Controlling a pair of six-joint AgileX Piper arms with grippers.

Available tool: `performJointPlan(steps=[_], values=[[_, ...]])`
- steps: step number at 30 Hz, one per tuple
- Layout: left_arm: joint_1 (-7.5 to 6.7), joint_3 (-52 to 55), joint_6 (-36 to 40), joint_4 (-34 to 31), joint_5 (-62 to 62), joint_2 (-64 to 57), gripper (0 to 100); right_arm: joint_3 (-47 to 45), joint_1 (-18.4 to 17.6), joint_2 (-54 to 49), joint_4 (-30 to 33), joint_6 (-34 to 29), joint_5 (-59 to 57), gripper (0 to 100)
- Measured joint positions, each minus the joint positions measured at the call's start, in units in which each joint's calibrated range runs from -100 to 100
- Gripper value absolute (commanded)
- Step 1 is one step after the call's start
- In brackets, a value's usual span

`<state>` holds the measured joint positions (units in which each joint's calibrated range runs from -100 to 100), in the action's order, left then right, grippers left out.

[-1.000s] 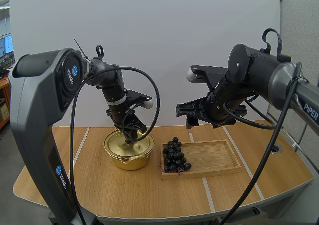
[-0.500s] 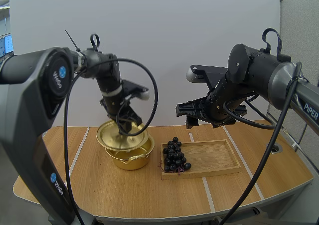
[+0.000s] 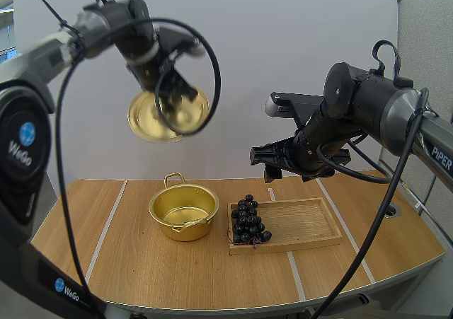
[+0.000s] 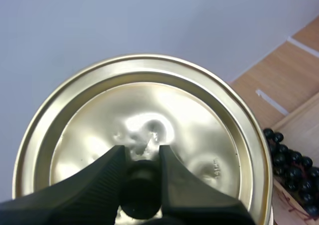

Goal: Open the pot, put the grape inside, and close it

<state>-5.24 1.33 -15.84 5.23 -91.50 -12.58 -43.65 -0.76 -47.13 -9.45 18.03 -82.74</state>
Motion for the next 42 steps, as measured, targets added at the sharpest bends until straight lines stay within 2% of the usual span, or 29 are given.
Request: performJointPlan(steps=[6, 9, 18, 26, 29, 39, 42], values=[[0.00, -10.7, 1.5, -1.0, 1.5, -4.5, 0, 0.0, 0.0, 0.0, 0.0, 0.0, 0.0, 100], [0.00, -19.3, 3.7, -3.8, 3.6, -6.3, 0, 0.0, 0.0, 0.0, 0.0, 0.0, 0.0, 100], [0.00, -35.7, 6.7, -9.4, 5.7, -7.1, 0, 0.0, 0.0, 0.0, 0.0, 0.0, 0.0, 100], [0.00, -44.3, 8.7, -11.9, 6.3, -7.2, 0, 0.0, 0.0, 0.0, 0.0, 0.0, 0.0, 100], [0.00, -46.1, 8.8, -12.0, 6.7, -7.4, 0, 0.0, 0.0, 0.0, -2.0, 0.0, 0.0, 100], [0.00, -46.3, 8.8, -12.0, 7.5, -7.9, 0, 0.0, 0.0, 0.2, -5.3, 1.6, 1.3, 100], [0.00, -46.5, 8.9, -12.0, 7.6, -7.9, 0, 0.0, 0.0, 4.3, -6.3, 2.6, 1.5, 100]])
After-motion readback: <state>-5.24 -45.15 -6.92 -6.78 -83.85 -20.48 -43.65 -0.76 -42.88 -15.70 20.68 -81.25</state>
